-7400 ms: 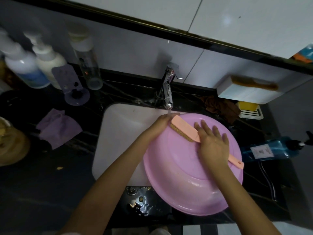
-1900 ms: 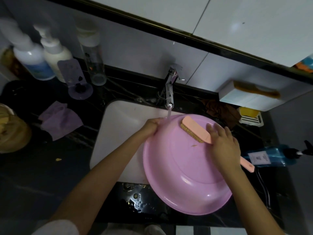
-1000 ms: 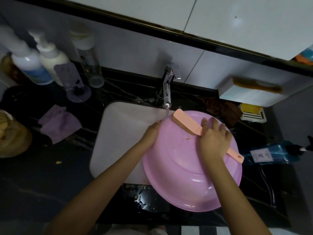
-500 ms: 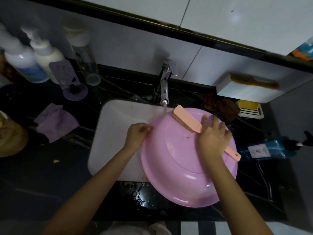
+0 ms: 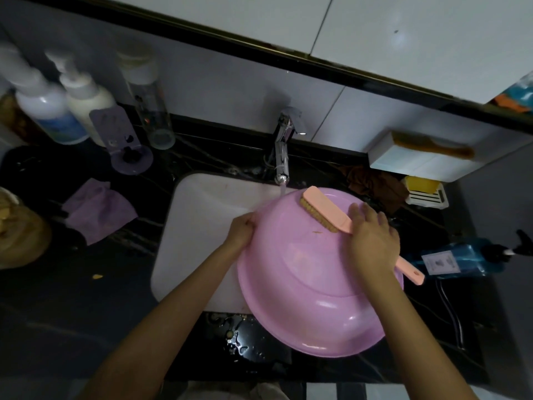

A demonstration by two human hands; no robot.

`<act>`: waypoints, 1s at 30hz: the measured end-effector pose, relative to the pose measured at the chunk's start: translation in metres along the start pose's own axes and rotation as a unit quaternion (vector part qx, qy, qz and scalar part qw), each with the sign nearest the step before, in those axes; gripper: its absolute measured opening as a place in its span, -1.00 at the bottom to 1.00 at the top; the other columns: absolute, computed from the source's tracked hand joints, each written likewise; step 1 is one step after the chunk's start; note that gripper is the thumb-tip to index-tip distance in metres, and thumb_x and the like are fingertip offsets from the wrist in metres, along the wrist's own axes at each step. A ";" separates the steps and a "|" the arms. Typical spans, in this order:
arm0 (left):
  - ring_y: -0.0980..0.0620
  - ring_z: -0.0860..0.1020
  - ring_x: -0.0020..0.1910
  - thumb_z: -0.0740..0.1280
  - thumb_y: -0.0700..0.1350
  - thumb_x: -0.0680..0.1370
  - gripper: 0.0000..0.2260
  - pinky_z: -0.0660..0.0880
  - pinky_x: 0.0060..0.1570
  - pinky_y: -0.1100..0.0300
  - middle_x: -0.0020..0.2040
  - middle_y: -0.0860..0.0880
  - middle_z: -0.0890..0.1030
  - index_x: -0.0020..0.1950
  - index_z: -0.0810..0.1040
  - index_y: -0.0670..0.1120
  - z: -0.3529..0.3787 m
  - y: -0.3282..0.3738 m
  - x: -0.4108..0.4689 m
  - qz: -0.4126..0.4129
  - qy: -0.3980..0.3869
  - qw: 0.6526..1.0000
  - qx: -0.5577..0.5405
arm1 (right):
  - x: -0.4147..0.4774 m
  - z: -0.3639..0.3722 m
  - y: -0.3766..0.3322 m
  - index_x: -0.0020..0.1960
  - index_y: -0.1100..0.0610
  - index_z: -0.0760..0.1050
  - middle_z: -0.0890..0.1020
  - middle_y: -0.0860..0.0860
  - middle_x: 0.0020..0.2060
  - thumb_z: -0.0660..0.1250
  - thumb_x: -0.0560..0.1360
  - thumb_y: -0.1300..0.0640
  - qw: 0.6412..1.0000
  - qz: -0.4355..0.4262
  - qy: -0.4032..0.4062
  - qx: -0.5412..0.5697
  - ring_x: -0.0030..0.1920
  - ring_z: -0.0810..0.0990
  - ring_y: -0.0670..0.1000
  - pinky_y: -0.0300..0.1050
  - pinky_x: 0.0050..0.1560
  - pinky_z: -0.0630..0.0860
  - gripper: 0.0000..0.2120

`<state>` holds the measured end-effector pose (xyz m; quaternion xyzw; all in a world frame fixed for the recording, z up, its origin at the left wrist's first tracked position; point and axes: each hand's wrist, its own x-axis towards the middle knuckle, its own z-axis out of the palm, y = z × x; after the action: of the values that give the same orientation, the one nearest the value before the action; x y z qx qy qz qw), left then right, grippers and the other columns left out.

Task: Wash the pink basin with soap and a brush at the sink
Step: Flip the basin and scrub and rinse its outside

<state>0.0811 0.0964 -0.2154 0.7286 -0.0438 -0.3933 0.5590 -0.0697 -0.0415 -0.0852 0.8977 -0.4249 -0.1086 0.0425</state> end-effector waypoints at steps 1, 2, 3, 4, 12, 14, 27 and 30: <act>0.05 0.50 -0.04 0.16 -0.35 0.52 -0.73 0.45 -0.07 0.27 -0.01 -0.09 0.61 0.00 0.61 -0.13 0.001 0.003 0.006 -0.018 -0.014 1.000 -0.021 | -0.001 0.001 0.001 0.49 0.07 0.21 0.23 0.06 0.48 0.13 0.56 0.20 1.000 -0.024 0.015 0.006 0.47 0.17 0.20 0.08 0.36 0.21 -0.51; 0.04 0.50 -0.03 0.18 -0.32 0.52 -0.75 0.46 -0.05 0.22 0.00 -0.10 0.61 0.03 0.62 -0.14 0.002 0.005 0.011 -0.033 -0.027 0.998 -0.040 | -0.002 0.003 0.002 0.46 0.07 0.29 0.29 0.08 0.46 0.19 0.52 0.24 0.998 -0.055 0.040 0.015 0.45 0.23 0.20 0.09 0.34 0.26 -0.50; 0.04 0.51 -0.04 0.21 -0.29 0.53 -0.77 0.47 -0.09 0.22 -0.01 -0.11 0.62 0.06 0.63 -0.17 0.003 0.007 0.015 -0.044 -0.038 0.997 -0.046 | -0.001 0.006 0.004 0.40 0.09 0.38 0.37 0.10 0.41 0.27 0.46 0.27 0.994 -0.086 0.067 0.028 0.42 0.31 0.21 0.11 0.30 0.32 -0.49; 0.05 0.52 -0.06 0.22 -0.27 0.54 -0.77 0.47 -0.15 0.26 0.00 -0.11 0.62 0.10 0.62 -0.21 0.003 0.010 0.017 -0.050 -0.051 0.996 -0.045 | 0.000 0.010 0.005 0.34 0.11 0.47 0.46 0.10 0.35 0.31 0.40 0.30 0.989 -0.114 0.089 0.037 0.37 0.39 0.22 0.12 0.25 0.38 -0.50; 0.00 0.60 -0.01 0.35 0.00 0.46 -0.81 0.49 0.05 0.11 0.04 -0.07 0.66 -0.07 0.67 -0.07 0.005 0.038 0.017 -0.066 -0.102 0.992 -0.028 | -0.004 0.018 -0.001 0.20 0.17 0.58 0.62 0.13 0.15 0.23 0.30 0.28 0.985 -0.120 0.125 0.025 0.13 0.59 0.25 0.20 0.12 0.49 -0.53; 0.02 0.56 0.10 0.25 -0.11 0.55 -0.81 0.43 0.12 0.14 0.16 -0.10 0.61 0.06 0.63 -0.07 0.010 0.048 0.008 0.001 -0.102 0.994 -0.025 | -0.006 0.021 -0.003 0.21 0.19 0.58 0.61 0.14 0.16 0.28 0.34 0.34 0.985 -0.112 0.130 0.030 0.15 0.58 0.26 0.23 0.14 0.46 -0.56; -0.16 0.42 0.31 -0.03 -0.09 0.65 -0.62 0.32 0.23 0.11 0.35 -0.22 0.43 0.37 0.36 -0.22 0.026 0.047 -0.016 0.047 -0.005 0.977 0.207 | -0.005 0.024 -0.006 0.33 0.19 0.48 0.51 0.12 0.29 0.29 0.41 0.35 0.991 -0.075 0.103 0.044 0.31 0.45 0.24 0.20 0.31 0.30 -0.52; -0.16 0.45 0.27 0.03 -0.03 0.62 -0.62 0.37 0.20 0.08 0.33 -0.16 0.47 0.39 0.37 -0.10 0.032 0.061 -0.002 0.110 -0.032 0.956 0.269 | -0.006 0.026 -0.007 0.34 0.19 0.46 0.50 0.12 0.31 0.28 0.42 0.35 0.992 -0.064 0.101 0.043 0.33 0.43 0.23 0.20 0.32 0.28 -0.51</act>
<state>0.0831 0.0499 -0.1649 0.8299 -0.2458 -0.3262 0.3801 -0.0736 -0.0321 -0.1108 0.9305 -0.3642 -0.0012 0.0393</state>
